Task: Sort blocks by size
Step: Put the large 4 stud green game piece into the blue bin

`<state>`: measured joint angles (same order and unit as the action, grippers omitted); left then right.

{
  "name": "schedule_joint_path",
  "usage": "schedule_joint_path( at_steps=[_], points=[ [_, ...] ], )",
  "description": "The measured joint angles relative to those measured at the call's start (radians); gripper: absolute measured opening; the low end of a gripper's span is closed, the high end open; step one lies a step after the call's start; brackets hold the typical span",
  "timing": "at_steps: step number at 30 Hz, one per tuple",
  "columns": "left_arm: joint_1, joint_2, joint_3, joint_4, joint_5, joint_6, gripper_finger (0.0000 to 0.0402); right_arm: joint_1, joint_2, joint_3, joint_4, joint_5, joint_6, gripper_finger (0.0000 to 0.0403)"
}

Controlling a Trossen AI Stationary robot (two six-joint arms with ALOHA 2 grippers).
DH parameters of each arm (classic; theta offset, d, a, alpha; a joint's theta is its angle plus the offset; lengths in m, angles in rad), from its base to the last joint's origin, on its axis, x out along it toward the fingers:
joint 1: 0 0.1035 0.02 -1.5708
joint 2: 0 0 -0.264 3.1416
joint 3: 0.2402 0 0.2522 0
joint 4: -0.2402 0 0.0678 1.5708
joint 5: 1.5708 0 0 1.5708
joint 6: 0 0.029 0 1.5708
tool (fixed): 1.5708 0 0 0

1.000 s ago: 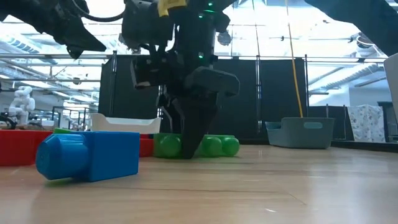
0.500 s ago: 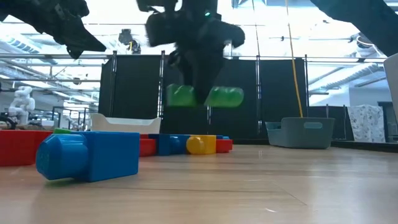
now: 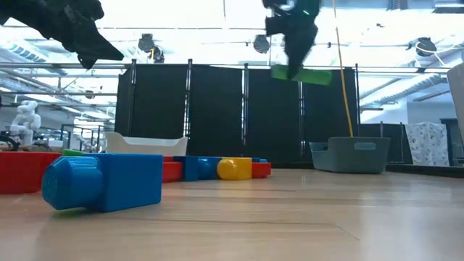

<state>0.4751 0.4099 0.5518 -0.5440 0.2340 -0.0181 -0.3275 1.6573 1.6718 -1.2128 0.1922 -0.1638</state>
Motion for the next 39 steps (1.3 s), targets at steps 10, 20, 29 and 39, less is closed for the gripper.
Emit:
schedule_joint_path(
  at_steps=[10,20,29,39],
  points=[
    [0.000,0.000,0.000,0.000,0.000,0.000,0.0011,-0.395,-0.250,-0.379,0.337,0.043,0.147,0.0138],
    [0.000,0.000,0.000,0.001,0.000,-0.002,0.0011,-0.507,-0.153,-0.524,0.432,0.038,0.285,0.0138],
    [0.000,0.000,0.000,0.001,0.000,-0.002,0.0011,-0.525,-0.105,-0.589,0.457,0.039,0.287,0.0138],
    [0.000,0.000,0.000,0.001,0.000,-0.002,0.0011,-0.522,-0.105,-0.591,0.456,-0.008,0.284,0.0258]
  ],
)
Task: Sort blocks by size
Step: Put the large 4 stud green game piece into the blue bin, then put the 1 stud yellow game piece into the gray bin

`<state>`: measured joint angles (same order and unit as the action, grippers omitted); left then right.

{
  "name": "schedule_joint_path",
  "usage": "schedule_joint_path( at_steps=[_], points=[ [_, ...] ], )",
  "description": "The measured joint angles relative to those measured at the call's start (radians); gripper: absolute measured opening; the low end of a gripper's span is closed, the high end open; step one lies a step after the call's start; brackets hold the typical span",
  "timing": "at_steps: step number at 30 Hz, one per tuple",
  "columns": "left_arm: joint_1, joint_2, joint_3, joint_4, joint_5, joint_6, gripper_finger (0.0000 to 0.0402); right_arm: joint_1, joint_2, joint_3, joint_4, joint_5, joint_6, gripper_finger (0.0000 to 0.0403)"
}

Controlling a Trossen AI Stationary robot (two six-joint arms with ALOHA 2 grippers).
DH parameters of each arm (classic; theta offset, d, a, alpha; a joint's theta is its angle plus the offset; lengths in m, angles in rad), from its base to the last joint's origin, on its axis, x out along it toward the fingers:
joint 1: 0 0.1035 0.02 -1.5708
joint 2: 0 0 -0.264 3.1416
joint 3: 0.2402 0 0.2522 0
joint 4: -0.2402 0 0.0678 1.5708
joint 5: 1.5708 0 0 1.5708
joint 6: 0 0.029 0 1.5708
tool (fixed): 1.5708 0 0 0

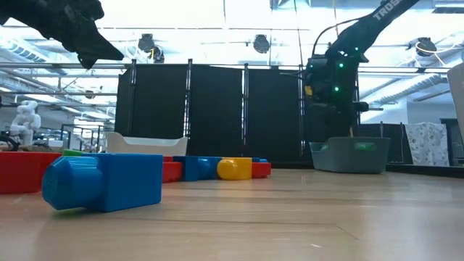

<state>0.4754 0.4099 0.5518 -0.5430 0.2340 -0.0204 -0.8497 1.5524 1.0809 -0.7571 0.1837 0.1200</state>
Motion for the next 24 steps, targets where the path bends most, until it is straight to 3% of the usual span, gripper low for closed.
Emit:
schedule_joint_path(
  at_steps=[6,13,17,24],
  points=[
    [0.000,0.000,0.000,0.000,0.000,0.000,0.0011,0.002,-0.005,0.014,-0.015,-0.036,-0.014,0.0276],
    [0.000,0.000,0.000,0.000,0.000,0.000,0.0011,0.065,-0.015,0.213,-0.088,-0.316,-0.027,0.0250],
    [0.000,0.000,0.000,0.000,0.000,0.000,0.0011,0.170,-0.016,0.327,-0.063,-0.428,-0.042,0.0244],
    [0.000,0.000,0.000,0.000,0.000,0.000,0.0011,0.455,-0.004,0.349,0.027,-0.422,-0.224,0.0244]
  ],
)
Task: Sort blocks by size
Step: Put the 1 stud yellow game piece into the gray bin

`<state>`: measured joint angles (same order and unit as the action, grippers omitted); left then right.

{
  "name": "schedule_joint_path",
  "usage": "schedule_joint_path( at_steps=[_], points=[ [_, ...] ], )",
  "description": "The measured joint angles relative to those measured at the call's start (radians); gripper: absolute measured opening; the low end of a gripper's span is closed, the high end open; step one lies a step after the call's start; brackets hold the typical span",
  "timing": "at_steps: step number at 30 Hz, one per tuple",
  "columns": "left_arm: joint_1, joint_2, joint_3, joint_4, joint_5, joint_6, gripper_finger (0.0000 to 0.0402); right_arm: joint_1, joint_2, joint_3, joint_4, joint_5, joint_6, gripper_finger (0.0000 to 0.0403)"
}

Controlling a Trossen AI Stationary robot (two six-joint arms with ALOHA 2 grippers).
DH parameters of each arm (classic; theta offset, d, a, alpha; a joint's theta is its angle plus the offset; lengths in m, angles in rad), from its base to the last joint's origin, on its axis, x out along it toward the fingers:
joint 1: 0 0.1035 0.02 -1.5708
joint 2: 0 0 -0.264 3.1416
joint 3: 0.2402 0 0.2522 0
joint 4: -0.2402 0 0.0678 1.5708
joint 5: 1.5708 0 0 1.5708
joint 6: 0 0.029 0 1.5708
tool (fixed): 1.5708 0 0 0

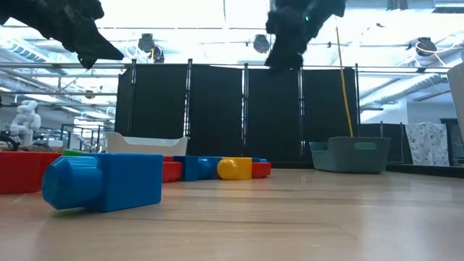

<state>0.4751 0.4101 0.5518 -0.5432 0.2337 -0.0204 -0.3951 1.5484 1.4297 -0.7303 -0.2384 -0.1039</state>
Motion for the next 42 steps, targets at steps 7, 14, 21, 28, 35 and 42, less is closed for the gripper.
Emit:
schedule_joint_path(
  at_steps=[7,14,21,28,35,42],
  points=[
    [0.000,0.000,0.000,0.000,0.000,0.000,0.0011,0.270,0.134,-0.017,0.039,0.130,-0.186,0.0244],
    [0.000,0.000,0.000,0.001,0.000,0.001,0.0011,0.389,0.342,-0.017,0.116,0.190,-0.223,0.0244],
    [0.000,0.000,0.001,0.001,0.000,0.000,0.0011,0.417,0.464,-0.016,0.153,0.197,-0.232,0.0244],
    [0.000,0.000,0.001,0.000,0.000,0.001,0.0011,0.414,0.476,-0.015,0.200,0.230,-0.245,0.0244],
    [0.000,0.000,0.001,0.000,0.000,0.001,0.0011,0.423,0.469,0.020,0.151,0.275,-0.300,0.0244],
    [0.000,0.000,0.001,0.001,0.000,0.001,0.0011,0.436,0.468,0.020,0.161,0.295,-0.361,0.0244]
  ],
)
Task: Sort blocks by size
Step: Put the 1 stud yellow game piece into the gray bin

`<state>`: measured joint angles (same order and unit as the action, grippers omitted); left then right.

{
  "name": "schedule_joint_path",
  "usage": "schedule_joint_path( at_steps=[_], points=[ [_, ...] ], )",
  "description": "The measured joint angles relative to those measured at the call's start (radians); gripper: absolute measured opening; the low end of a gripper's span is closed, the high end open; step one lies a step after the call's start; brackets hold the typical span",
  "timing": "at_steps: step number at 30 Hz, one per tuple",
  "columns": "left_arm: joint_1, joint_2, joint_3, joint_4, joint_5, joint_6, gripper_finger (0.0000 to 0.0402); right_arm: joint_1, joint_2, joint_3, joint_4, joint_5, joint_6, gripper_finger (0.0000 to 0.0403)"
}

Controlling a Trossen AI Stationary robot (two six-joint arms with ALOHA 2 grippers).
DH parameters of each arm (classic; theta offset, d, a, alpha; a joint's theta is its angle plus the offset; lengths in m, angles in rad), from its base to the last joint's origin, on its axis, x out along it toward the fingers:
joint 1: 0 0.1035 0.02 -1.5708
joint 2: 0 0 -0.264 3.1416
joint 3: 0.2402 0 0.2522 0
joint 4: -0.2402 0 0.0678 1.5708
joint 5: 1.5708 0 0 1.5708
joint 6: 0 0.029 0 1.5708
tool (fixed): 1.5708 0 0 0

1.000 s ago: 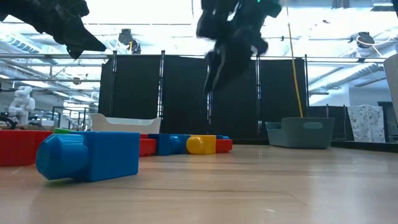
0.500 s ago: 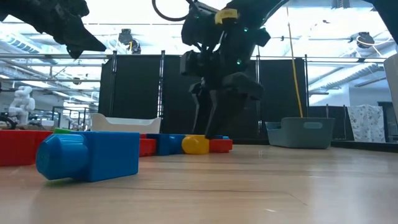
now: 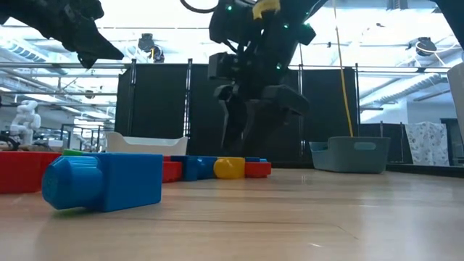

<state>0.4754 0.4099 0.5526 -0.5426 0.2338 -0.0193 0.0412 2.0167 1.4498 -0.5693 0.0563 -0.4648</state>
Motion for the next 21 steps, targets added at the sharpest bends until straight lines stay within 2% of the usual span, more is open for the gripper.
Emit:
schedule_joint_path(
  at_steps=[10,17,21],
  points=[
    [0.000,0.000,0.000,0.000,0.000,0.001,0.0011,-0.003,0.014,0.000,0.018,-0.004,-0.047,0.0244],
    [0.000,0.000,0.000,0.001,0.000,0.001,0.0011,-0.003,0.080,0.003,0.047,-0.002,-0.071,0.0244],
    [0.000,0.000,0.000,0.000,0.000,0.001,0.0011,0.005,0.092,0.004,0.038,-0.001,-0.046,0.0224]
  ],
)
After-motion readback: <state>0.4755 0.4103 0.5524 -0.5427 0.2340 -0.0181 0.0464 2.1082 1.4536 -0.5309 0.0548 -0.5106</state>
